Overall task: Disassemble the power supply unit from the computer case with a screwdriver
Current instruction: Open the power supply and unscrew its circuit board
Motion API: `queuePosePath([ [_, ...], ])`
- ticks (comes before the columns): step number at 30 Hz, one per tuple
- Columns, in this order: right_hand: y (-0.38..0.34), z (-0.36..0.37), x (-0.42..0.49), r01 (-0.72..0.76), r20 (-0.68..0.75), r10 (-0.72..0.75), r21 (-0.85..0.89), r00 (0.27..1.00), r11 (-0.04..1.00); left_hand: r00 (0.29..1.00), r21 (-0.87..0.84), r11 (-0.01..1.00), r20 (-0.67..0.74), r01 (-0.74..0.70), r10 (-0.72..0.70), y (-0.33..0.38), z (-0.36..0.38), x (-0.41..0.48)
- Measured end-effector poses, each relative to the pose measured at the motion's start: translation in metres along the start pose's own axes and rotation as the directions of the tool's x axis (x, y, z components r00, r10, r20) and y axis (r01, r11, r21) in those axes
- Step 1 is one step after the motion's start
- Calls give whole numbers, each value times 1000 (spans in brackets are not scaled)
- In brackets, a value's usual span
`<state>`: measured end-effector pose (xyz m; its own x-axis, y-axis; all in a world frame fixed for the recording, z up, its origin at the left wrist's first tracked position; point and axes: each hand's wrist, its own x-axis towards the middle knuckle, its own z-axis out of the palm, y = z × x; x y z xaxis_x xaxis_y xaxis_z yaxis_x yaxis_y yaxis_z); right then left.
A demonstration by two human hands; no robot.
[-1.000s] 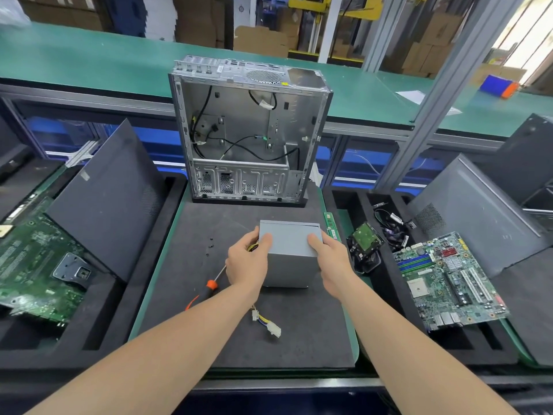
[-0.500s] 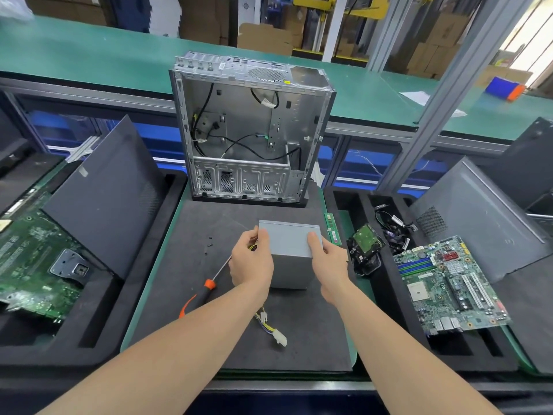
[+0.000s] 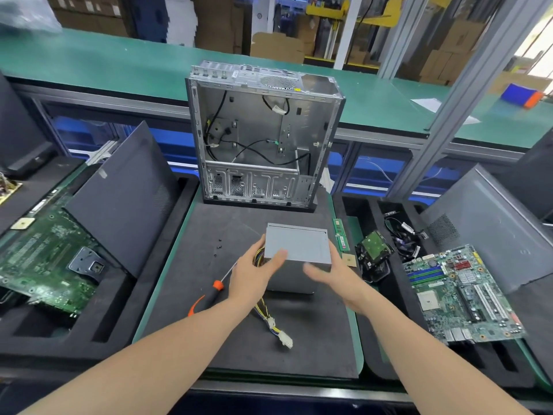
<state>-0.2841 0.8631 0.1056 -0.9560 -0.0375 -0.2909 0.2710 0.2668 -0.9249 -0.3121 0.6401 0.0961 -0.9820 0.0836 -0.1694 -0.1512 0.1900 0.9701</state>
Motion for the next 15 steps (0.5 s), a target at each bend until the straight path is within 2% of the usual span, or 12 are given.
queuePosePath([
  [1,7,-3,0,6,25,-5,-37,1000,999,999,78,997,38,-12,9,-3,-5,-1],
  [3,14,-5,4,50,-17,-51,-41,999,998,998,186,982,65,-12,0,-8,-9,0],
  [8,8,3,11,87,-209,-74,54,975,995,998,312,950,-54,11,7,2,-11,9],
  [12,-9,6,11,9,-278,37,163,960,987,986,365,929,-165,66,-5,28,-15,24],
  [15,-18,6,7,-176,-226,218,195,949,965,990,462,880,-124,112,-62,46,-18,38],
])
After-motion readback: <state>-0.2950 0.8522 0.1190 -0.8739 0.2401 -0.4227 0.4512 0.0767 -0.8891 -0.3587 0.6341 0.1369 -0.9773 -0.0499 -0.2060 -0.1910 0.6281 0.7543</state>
